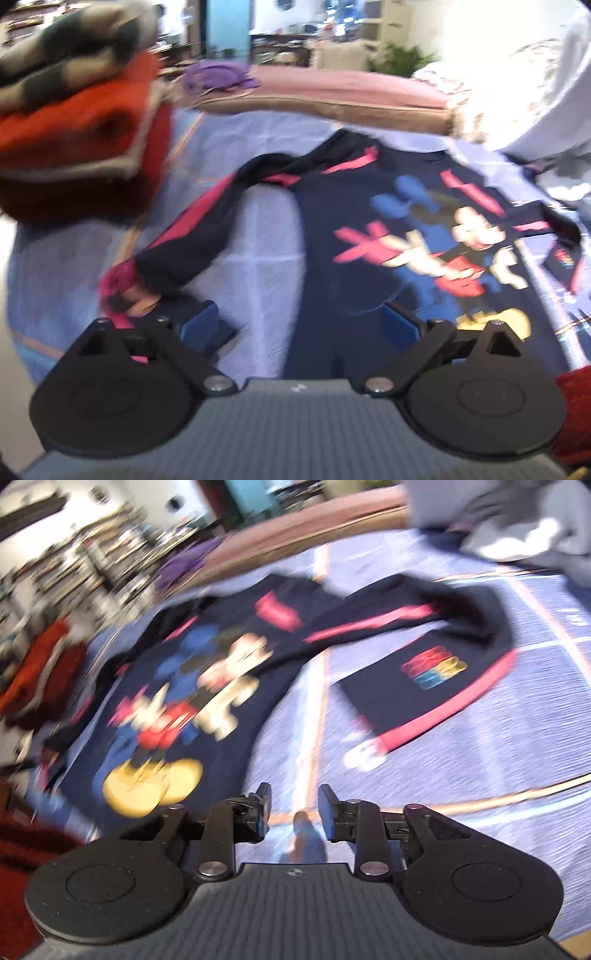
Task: Fold small clothes
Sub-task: 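Grasp the rainbow-logo sleeve cuff with the right gripper and lift it, then carry the logo sleeve across the sweatshirt body with the right gripper and release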
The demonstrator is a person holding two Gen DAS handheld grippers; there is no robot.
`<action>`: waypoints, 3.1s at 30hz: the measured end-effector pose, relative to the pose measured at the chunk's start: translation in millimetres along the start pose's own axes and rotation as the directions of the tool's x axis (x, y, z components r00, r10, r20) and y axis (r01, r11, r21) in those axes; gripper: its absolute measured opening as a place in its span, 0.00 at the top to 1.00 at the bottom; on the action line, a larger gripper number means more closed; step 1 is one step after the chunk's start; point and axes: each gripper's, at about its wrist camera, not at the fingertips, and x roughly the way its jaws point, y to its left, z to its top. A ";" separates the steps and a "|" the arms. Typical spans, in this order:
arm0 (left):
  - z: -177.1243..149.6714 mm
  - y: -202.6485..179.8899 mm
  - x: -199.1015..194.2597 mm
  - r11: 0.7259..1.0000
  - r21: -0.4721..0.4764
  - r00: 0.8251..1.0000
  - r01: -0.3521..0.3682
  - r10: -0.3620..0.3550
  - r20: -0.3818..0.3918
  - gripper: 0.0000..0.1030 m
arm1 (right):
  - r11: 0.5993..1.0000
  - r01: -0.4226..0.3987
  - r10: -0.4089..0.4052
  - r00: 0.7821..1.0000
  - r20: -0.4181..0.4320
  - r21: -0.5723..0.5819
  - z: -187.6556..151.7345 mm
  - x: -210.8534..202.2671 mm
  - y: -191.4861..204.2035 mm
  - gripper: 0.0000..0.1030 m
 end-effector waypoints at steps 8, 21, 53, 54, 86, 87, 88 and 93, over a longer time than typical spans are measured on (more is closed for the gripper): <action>12.1 -71.1 30.4 0.990 0.046 0.990 0.136 -0.134 -0.034 0.06 | 0.905 -0.055 0.030 0.997 0.067 0.422 0.6 49.6 -64.8 0.49; 19.2 -157.0 69.1 0.950 0.158 0.957 0.270 -0.246 -0.153 0.02 | 0.774 -0.277 0.213 0.961 0.179 0.569 -11.0 56.8 -86.1 0.91; 54.5 -18.3 -23.4 0.968 -0.233 0.988 0.095 -0.064 0.138 0.02 | 0.408 -0.899 0.912 0.409 -0.027 0.158 34.7 50.9 138.6 0.91; 54.6 -6.1 -32.8 0.966 -0.252 0.988 0.056 -0.019 0.151 0.02 | 0.407 -0.903 0.913 0.402 -0.063 0.136 34.8 55.2 154.5 0.91; -26.5 -10.8 65.3 0.978 -0.167 0.972 0.121 -0.151 -0.178 0.39 | 0.868 -0.490 0.495 0.846 -0.199 0.078 -5.9 42.5 39.1 0.14; -28.5 -12.0 66.6 0.978 -0.164 0.971 0.128 -0.158 -0.182 0.40 | 0.864 -0.495 0.502 0.840 -0.206 0.089 -6.9 47.2 42.4 0.14; -30.6 -13.9 68.8 0.979 -0.156 0.970 0.129 -0.158 -0.186 0.40 | 0.861 -0.499 0.508 0.835 -0.213 0.099 -8.2 51.2 48.1 0.14; -37.0 -21.0 73.6 0.990 -0.090 0.977 0.105 -0.120 -0.174 0.42 | 0.850 -0.515 0.527 0.821 -0.221 0.110 -5.4 61.2 69.1 0.14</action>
